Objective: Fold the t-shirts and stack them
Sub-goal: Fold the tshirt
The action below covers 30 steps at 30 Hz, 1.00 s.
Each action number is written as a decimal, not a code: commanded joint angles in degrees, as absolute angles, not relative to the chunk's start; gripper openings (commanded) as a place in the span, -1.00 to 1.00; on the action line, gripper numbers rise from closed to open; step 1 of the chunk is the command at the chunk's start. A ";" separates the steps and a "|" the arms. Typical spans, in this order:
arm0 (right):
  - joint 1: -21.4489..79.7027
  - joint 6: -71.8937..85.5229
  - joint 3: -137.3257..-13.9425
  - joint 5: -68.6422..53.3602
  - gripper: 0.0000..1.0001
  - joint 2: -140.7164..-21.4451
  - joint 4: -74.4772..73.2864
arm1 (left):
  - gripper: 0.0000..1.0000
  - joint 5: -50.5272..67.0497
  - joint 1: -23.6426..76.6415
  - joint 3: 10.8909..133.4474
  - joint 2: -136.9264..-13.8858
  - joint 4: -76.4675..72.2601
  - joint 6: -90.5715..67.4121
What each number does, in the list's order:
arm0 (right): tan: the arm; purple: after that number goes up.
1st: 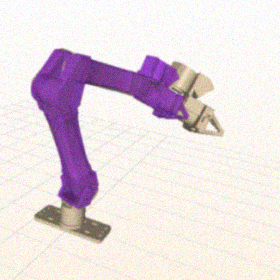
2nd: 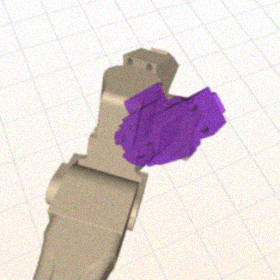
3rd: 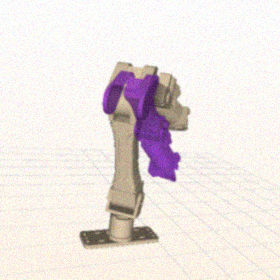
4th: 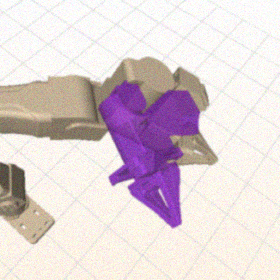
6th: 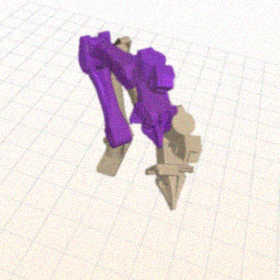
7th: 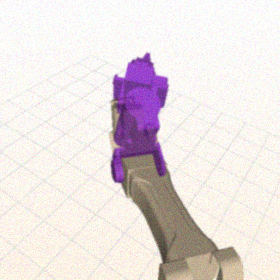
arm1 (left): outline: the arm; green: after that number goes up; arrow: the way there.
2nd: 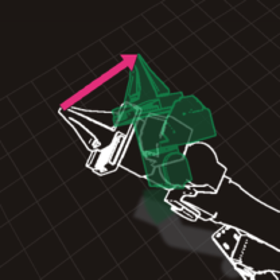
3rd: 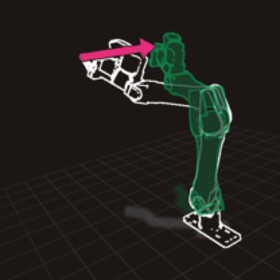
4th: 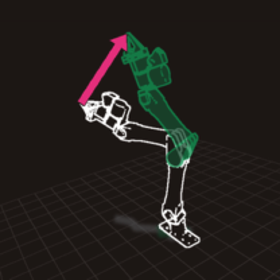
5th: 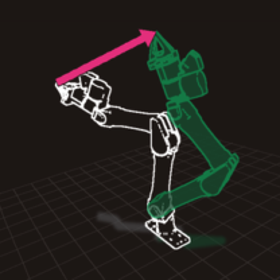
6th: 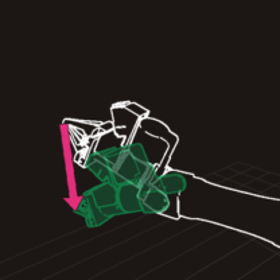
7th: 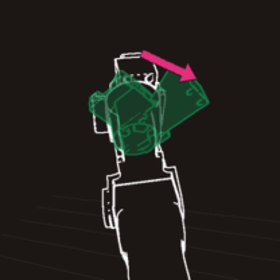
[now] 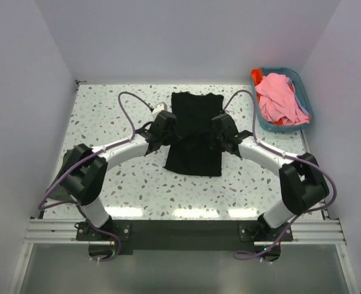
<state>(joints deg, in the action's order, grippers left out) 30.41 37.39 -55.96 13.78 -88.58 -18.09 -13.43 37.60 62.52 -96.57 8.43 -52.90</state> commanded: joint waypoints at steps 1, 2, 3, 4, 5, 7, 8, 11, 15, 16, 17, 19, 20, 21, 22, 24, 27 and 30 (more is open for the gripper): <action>28.92 35.16 -60.73 11.70 -1.00 -91.57 -12.48 | -1.00 -11.87 36.04 66.97 -99.22 5.45 -50.28; 28.48 34.98 -62.12 11.34 -1.00 -92.63 -12.57 | -1.00 -11.78 35.86 67.84 -99.84 5.45 -49.84; 28.13 34.81 -62.75 11.25 -1.00 -93.42 -12.83 | -1.00 -11.78 35.60 68.20 -100.97 5.45 -49.66; 27.86 34.63 -63.10 11.16 -1.00 -95.08 -12.66 | -1.00 -11.69 35.16 68.64 -101.51 5.19 -49.40; 27.25 34.54 -63.54 10.81 -1.00 -95.71 -12.40 | -1.00 -11.52 34.90 69.25 -102.04 5.01 -48.96; 26.55 34.72 -64.16 10.02 -1.00 -97.37 -11.96 | -1.00 -11.08 34.19 70.13 -103.62 5.01 -48.60; 25.67 34.72 -64.51 9.41 -1.00 -97.82 -11.69 | -1.00 -10.90 33.93 70.66 -104.06 4.92 -48.17; 24.26 34.72 -65.39 8.70 -1.00 -99.66 -10.99 | -1.00 -10.02 32.87 71.98 -105.73 4.40 -47.20; 22.86 34.37 -67.14 7.74 -0.99 -102.12 -11.42 | -1.00 -9.23 31.38 73.65 -107.84 4.31 -45.44; 22.50 34.37 -67.24 7.04 -0.95 -102.48 -10.99 | -1.00 -8.27 30.59 73.65 -107.84 3.09 -44.92; 21.72 34.37 -67.58 6.60 -0.92 -102.74 -10.99 | -0.85 -7.39 30.06 73.65 -107.93 2.29 -43.69; 20.31 34.28 -68.03 5.63 -0.74 -103.10 -11.25 | -0.55 -4.07 28.49 73.65 -108.02 0.88 -41.85; 19.87 34.28 -68.20 5.28 -0.61 -103.01 -11.34 | -0.33 -2.83 27.78 73.83 -108.02 -1.21 -41.23; 19.25 34.19 -68.20 5.01 -0.47 -102.57 -11.42 | -0.19 -1.68 26.38 74.00 -107.67 -1.23 -40.96; 18.03 33.93 -68.38 4.40 -0.13 -102.13 -12.03 | 0.09 -0.36 25.76 74.00 -107.41 -1.40 -40.17; 16.79 33.58 -68.99 3.17 0.16 -100.30 -12.48 | 0.22 1.93 24.70 73.83 -105.83 -1.67 -39.12; 16.43 31.82 -71.19 3.87 0.41 -98.36 -15.64 | 0.35 0.88 24.26 72.69 -102.23 -1.06 -37.97; 18.45 31.03 -71.28 2.98 0.41 -95.98 -16.87 | 0.24 0.17 24.69 70.58 -99.94 -0.09 -39.11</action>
<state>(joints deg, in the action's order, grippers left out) 16.27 32.99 -68.53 4.40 -101.14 -15.84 -1.23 23.97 71.33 -105.51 2.35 -40.71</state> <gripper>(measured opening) 0.705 0.641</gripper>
